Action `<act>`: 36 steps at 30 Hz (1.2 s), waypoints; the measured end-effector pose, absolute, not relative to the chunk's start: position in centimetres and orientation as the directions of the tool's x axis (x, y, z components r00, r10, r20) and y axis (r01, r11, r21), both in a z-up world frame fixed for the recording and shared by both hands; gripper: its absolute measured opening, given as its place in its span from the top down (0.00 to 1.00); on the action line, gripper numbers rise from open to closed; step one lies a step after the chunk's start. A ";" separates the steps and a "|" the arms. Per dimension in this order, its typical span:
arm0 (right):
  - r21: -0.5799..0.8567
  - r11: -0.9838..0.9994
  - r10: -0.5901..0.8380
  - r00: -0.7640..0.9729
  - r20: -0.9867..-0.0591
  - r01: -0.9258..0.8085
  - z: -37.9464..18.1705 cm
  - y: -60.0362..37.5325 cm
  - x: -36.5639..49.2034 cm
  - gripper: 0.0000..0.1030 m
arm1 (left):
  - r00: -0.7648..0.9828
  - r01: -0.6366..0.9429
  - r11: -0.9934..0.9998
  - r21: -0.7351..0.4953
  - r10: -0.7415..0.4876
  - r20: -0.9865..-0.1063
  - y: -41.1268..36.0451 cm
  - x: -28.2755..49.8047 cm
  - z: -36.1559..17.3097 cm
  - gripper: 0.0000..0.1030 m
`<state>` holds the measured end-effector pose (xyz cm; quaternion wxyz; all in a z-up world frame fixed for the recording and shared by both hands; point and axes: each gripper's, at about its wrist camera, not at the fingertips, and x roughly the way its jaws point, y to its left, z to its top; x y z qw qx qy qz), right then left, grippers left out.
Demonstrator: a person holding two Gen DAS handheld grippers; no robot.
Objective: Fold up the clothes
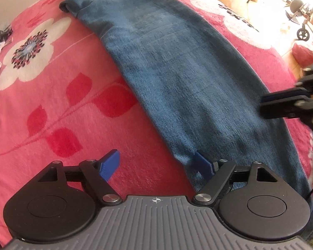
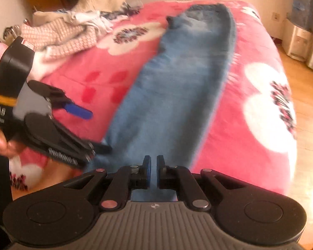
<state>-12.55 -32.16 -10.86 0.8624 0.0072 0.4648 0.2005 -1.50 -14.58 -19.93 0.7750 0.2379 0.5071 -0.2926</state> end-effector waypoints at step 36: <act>0.226 0.945 0.318 0.514 -0.797 -0.236 -13.9 -32.4 -7.8 0.97 | 0.329 0.706 0.700 0.107 -0.191 -0.925 -14.5 -1.7 -19.9 0.18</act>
